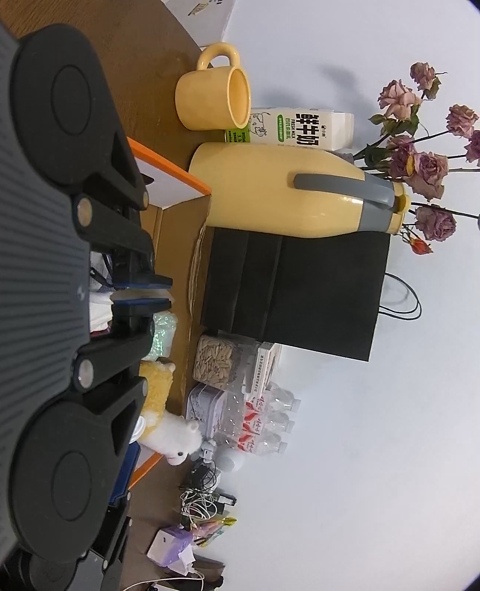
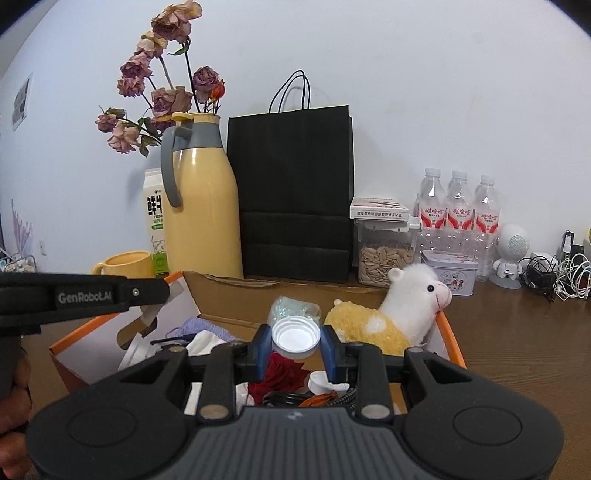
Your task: Organize objects
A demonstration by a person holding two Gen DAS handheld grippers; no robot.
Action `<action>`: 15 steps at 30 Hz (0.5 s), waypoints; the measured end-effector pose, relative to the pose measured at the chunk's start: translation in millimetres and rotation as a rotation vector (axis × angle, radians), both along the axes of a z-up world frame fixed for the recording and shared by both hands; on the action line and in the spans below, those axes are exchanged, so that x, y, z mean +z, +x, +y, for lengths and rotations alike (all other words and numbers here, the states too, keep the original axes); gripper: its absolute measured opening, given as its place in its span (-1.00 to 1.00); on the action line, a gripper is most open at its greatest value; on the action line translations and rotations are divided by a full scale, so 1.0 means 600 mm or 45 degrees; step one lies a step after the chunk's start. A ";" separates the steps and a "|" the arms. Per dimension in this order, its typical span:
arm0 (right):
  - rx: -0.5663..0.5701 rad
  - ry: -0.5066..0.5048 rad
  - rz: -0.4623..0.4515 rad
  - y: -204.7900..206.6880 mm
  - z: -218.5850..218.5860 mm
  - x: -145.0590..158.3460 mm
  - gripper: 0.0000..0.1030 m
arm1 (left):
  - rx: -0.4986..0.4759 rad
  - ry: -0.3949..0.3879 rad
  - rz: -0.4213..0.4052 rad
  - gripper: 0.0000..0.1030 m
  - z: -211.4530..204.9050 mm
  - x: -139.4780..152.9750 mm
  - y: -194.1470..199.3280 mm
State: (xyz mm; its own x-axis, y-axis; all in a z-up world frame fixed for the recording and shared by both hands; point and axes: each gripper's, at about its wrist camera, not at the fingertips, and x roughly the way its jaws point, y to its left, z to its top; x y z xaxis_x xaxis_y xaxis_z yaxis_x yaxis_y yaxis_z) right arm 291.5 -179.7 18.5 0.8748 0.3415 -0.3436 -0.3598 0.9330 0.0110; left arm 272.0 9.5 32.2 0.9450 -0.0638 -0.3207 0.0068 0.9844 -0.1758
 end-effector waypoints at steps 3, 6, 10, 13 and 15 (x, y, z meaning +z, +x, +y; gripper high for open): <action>-0.034 -0.013 0.014 -0.002 -0.005 -0.002 -0.45 | 0.016 0.000 -0.016 -0.74 0.002 0.002 -0.005; -0.081 -0.005 0.014 -0.003 -0.013 -0.003 0.43 | 0.034 -0.008 -0.008 0.75 0.004 0.000 -0.006; -0.121 0.007 -0.009 -0.004 -0.021 -0.003 1.00 | 0.073 0.002 -0.051 1.00 0.005 0.001 -0.012; -0.128 -0.002 0.027 0.003 -0.022 -0.009 1.00 | 0.071 0.008 -0.020 1.00 0.003 -0.002 -0.007; -0.129 -0.004 0.032 0.004 -0.023 -0.010 1.00 | 0.072 0.009 -0.014 1.00 0.002 -0.004 -0.006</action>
State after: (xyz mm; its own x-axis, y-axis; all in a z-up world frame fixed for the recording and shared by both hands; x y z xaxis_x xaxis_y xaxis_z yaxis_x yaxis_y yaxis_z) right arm 294.1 -193.3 12.2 0.8959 0.2503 -0.3672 -0.2630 0.9647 0.0159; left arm 268.4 11.0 30.0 0.9505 -0.0082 -0.3105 -0.0467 0.9845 -0.1689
